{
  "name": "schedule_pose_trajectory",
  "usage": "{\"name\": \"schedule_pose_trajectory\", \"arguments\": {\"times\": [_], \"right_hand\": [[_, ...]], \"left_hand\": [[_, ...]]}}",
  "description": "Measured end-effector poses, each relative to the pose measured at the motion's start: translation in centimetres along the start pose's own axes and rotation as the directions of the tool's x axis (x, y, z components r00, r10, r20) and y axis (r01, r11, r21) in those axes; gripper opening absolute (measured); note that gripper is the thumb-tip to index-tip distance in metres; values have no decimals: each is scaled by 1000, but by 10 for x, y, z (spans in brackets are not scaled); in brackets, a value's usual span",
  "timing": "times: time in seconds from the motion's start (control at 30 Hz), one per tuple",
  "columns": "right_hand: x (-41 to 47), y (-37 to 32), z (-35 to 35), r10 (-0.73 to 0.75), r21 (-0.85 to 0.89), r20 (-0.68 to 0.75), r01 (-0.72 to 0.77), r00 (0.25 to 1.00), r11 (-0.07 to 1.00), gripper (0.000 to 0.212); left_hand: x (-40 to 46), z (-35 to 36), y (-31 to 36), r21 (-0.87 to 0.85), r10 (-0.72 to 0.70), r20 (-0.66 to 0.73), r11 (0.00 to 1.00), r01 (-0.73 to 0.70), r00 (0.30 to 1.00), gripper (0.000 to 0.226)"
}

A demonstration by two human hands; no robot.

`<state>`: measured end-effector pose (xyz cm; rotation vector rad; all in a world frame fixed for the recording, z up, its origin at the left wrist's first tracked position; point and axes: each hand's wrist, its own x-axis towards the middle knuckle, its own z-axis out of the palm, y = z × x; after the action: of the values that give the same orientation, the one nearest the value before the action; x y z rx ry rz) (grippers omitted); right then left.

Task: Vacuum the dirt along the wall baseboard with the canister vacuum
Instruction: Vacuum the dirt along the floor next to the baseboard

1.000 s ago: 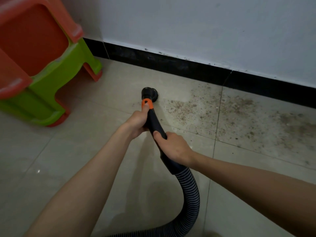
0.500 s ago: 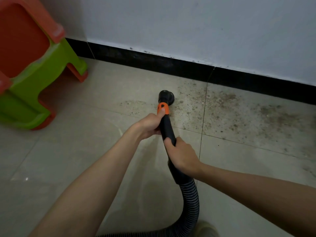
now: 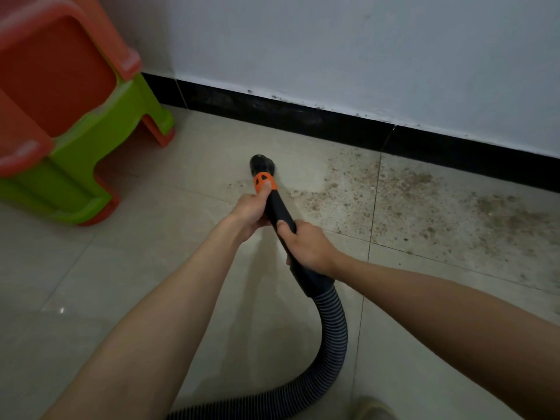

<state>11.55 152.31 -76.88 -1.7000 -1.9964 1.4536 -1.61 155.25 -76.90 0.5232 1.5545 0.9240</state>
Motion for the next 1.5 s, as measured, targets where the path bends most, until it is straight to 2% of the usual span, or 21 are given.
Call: {"name": "schedule_pose_trajectory", "arguments": {"times": [0.1,0.23,0.47,0.83,1.2,1.37,1.5], "right_hand": [[9,-13,5,-25,-8,59,25,998,1000,38],[13,-24,14,-62,-45,122,68,991,997,35],[-1,-20,31,-55,-170,171,84,984,982,35],[-30,4,18,20,-166,8,-19,1000,986,39],[-71,42,11,202,-131,-181,-228,963,965,39],[-73,50,8,213,-61,-180,-227,960,972,39],[-62,43,10,181,-85,-150,-195,972,977,41]], "left_hand": [[3,-20,-1,-41,13,-88,999,-16,996,52],[2,-43,-8,-66,10,-133,998,-19,991,48],[-17,-59,-31,-116,-23,-75,993,14,997,42],[-22,-17,-29,-85,-65,87,994,72,994,48],[-30,42,-39,17,-174,317,984,178,932,44],[-28,48,-43,30,-174,342,984,175,923,41],[-23,37,-42,0,-150,286,988,157,946,40]]}}
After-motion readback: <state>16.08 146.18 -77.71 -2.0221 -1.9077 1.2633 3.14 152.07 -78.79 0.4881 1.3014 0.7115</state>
